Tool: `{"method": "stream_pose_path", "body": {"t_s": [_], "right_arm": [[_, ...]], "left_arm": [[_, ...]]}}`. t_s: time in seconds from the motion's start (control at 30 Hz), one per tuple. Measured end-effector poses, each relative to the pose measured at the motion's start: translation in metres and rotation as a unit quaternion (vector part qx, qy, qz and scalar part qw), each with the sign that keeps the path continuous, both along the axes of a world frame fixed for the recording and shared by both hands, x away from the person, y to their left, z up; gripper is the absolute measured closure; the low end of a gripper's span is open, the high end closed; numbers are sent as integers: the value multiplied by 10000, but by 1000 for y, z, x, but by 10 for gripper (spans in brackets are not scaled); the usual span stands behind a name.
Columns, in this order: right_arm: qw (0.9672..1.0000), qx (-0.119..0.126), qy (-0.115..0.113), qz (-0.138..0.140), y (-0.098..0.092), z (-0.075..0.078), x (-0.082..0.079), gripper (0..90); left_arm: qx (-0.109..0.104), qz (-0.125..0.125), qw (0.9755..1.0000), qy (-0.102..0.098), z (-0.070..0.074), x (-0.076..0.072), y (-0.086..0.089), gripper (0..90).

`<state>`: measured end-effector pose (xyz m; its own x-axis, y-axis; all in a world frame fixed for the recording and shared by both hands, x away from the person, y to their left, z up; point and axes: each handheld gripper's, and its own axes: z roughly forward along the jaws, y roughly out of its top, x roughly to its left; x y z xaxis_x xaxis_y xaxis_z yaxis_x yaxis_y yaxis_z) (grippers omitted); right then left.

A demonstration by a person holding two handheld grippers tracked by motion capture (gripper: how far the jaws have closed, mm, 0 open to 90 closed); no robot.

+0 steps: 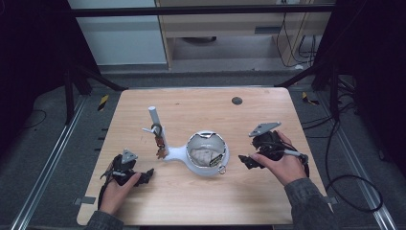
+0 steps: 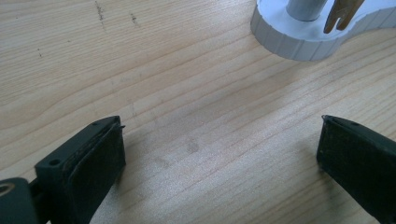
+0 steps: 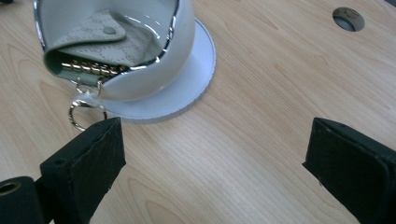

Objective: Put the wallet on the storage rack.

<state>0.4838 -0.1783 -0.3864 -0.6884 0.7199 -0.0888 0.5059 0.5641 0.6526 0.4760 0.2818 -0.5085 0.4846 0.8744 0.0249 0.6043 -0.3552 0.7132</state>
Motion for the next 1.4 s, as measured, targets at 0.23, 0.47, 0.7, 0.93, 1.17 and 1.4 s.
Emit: {"method": "stream_pose_path", "body": {"t_s": [0.23, 0.47, 0.7, 0.93, 1.17, 1.4], "right_arm": [[9997, 44, -66, -234, -13, -17, -3, 83], [9987, 142, -101, -479, -26, -35, -5, 106], [9972, 308, -89, -677, -35, -56, -6, 113], [9955, 453, -3, -836, -40, -74, -5, 112], [9941, 504, 67, -959, -45, -88, -2, 88], [9908, 600, 95, -1213, -49, -96, 4, 45]], "left_arm": [[1, -3, 10000, 1, 0, 0, 0, 2], [0, -9, 10000, 5, 0, 0, 0, 0], [4, -18, 10000, 6, 0, 0, 0, 0], [-1, -21, 10000, 10, 0, 0, 0, 0], [-4, -19, 10000, 11, 0, 0, 0, 0], [-3, -20, 10000, 13, 0, 0, 0, 0]]}}
